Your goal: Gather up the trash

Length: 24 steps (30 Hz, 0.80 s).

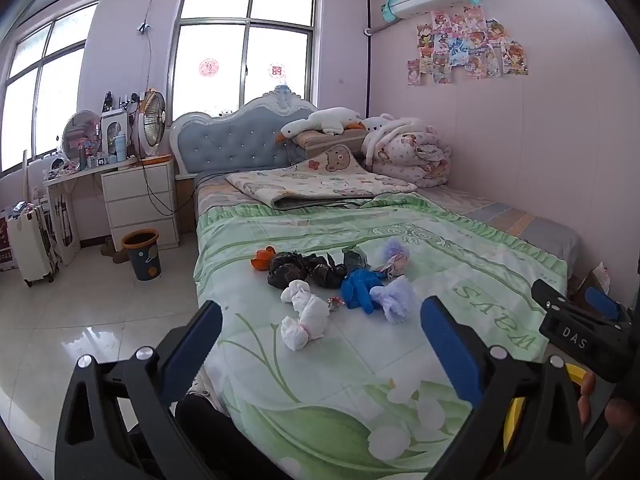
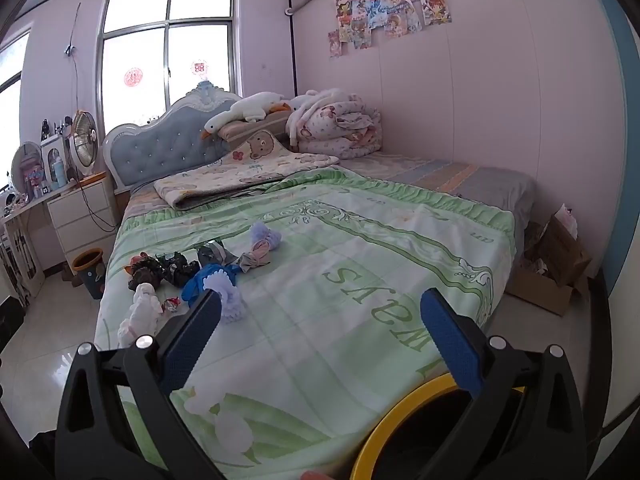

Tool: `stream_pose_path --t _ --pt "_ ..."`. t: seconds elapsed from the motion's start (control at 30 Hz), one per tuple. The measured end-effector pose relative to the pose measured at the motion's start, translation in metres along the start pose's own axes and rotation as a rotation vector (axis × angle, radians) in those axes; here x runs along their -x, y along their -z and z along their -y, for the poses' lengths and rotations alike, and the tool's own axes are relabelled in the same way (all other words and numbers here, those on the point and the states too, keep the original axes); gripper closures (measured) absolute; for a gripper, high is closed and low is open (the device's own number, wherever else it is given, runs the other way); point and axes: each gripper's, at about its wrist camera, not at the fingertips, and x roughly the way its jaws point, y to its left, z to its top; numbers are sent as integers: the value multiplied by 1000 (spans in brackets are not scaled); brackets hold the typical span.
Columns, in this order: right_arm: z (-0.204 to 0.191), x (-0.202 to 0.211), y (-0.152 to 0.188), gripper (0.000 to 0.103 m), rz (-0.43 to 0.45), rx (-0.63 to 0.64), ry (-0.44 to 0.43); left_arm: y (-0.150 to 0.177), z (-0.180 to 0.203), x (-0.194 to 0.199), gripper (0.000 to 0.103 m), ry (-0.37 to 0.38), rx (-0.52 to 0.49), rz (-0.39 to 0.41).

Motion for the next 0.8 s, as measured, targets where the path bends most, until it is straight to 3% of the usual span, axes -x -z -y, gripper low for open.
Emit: stream_pose_path --t 0.8 --pt "2 -6 11 7 -8 -2 3 3 1 1 7 1 -1 -5"
